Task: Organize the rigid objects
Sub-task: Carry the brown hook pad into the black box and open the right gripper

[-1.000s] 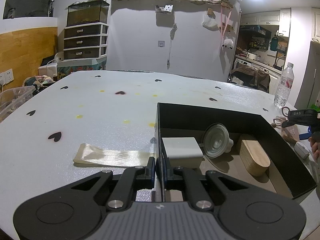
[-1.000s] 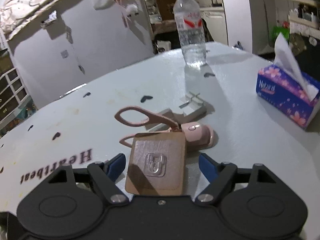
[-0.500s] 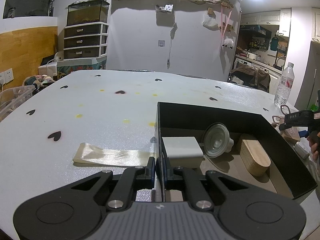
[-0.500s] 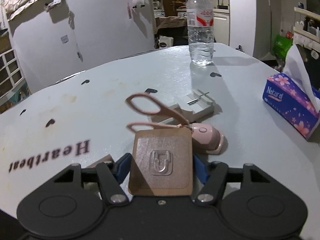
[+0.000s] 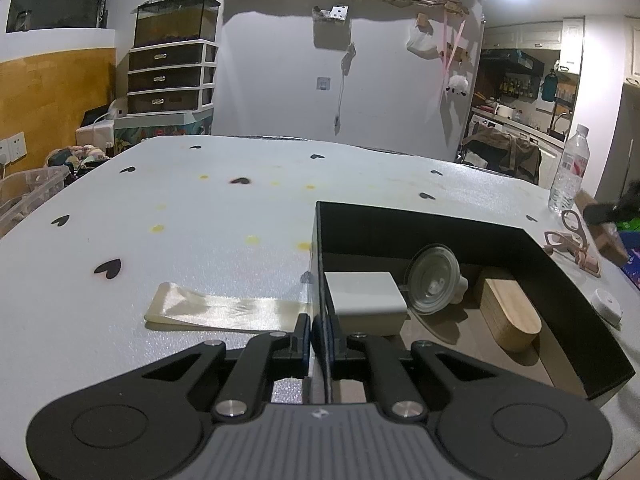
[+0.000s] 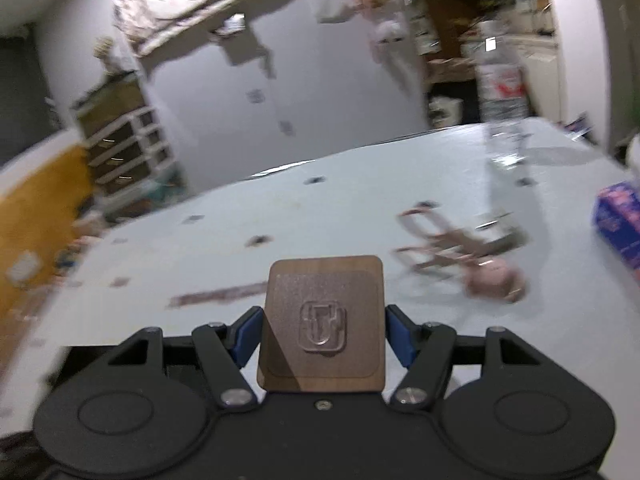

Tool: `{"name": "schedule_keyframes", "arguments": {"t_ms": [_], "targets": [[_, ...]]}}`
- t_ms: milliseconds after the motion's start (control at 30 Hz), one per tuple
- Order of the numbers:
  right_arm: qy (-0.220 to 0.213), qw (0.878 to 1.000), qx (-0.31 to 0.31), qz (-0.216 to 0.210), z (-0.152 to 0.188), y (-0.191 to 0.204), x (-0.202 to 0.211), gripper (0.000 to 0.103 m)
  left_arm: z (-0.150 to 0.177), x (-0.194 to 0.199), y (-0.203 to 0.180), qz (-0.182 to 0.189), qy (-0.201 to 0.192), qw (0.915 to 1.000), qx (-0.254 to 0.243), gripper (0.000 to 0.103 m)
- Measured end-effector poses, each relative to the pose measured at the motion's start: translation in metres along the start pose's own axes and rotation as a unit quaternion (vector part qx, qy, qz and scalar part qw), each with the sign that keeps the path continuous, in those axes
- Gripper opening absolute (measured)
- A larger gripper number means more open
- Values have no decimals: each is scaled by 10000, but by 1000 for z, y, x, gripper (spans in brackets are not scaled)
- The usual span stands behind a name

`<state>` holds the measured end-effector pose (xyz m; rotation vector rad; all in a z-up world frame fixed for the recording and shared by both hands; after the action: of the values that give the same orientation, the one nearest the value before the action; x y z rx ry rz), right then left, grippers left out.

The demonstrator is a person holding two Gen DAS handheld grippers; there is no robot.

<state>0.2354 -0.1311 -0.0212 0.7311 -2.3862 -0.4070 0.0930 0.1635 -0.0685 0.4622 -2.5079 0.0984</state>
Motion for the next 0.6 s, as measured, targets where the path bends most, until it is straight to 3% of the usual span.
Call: {"name": "schedule_keyframes", "arguments": {"t_ms": [133,300,433,600], "targets": [[381,9968,93,-690,9,48,1,66,-3,1,3,27,40,10000,34,8],[1192,9848,26,-1263,31,107,-18,66,-3,5,5,52,32,10000,39,8],[1781,9747,97,-1344,52,140,-41,66,-3,9,6,75,29,10000,46,8],[2301,9669,172,-1094,76,154,-69,66,-3,14,9,150,18,9998,96,9]]}}
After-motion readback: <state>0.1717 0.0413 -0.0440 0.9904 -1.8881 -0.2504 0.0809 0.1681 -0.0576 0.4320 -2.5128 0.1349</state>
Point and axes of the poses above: each gripper's, at about its wrist camera, not at the fingertips, and x roughly against the way its jaws point, y to its left, z to its underside, the point moved 6 cm from there along -x, roughly the way its jaws point, and after that the axes turned 12 degrees about -z, right-handed, at the moved point
